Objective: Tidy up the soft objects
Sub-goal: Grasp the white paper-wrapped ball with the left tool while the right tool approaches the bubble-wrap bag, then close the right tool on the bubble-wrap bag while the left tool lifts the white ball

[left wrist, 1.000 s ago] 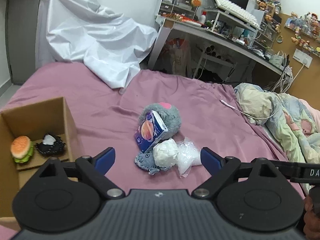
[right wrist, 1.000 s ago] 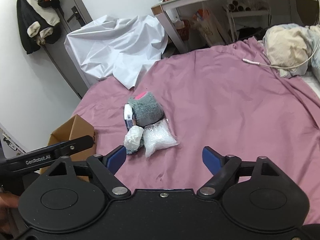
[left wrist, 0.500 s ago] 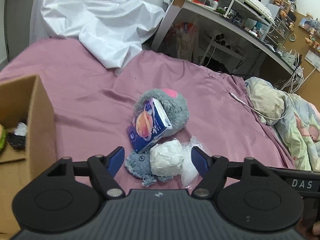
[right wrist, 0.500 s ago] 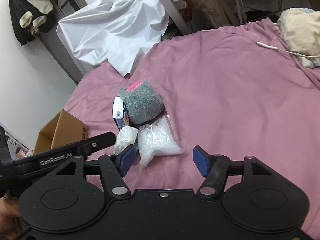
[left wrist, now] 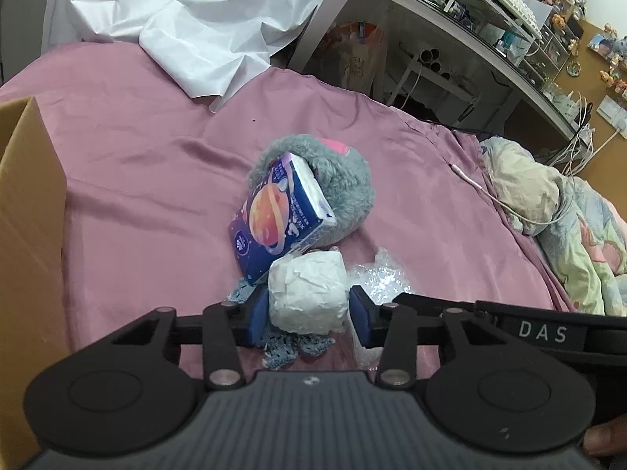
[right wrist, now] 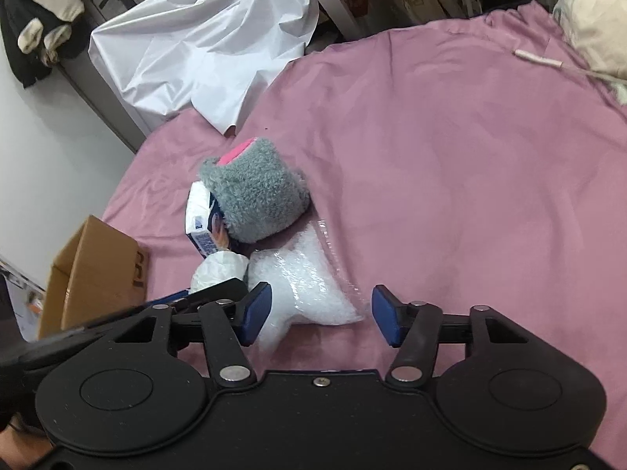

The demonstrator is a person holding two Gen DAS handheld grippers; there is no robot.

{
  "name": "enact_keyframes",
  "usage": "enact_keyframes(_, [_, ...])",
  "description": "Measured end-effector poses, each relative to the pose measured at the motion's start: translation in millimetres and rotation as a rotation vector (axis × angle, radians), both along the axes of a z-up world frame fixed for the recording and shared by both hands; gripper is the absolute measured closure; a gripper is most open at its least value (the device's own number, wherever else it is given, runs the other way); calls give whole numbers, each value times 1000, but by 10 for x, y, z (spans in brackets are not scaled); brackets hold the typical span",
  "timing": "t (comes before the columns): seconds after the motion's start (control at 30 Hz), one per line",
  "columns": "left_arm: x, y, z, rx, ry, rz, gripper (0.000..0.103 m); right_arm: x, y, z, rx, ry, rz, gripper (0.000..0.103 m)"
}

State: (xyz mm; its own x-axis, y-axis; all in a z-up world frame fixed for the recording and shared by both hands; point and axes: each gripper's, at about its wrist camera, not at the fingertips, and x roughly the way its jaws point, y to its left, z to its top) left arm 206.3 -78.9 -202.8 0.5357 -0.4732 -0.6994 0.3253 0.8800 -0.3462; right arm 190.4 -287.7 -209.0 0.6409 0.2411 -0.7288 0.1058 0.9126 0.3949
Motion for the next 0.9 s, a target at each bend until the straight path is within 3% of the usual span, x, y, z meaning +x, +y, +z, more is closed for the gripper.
enact_keyframes(0.13, [-21, 16, 14, 32, -10, 3, 60, 35, 64, 9, -32, 8, 35, 54])
enact_keyframes(0.27, [-52, 60, 64, 24, -13, 10, 61, 19, 62, 63, -39, 11, 52, 75])
enact_keyframes(0.6, [-184, 204, 295, 8, -30, 24, 60, -165, 72, 312, -74, -21, 52, 93])
enact_keyframes(0.63, [-199, 230, 314, -1, -30, 27, 60, -190, 73, 340, -74, -27, 52, 103])
enact_keyframes(0.9, [-334, 346, 500, -23, -64, 51, 60, -293, 98, 461, -68, -46, 48, 102])
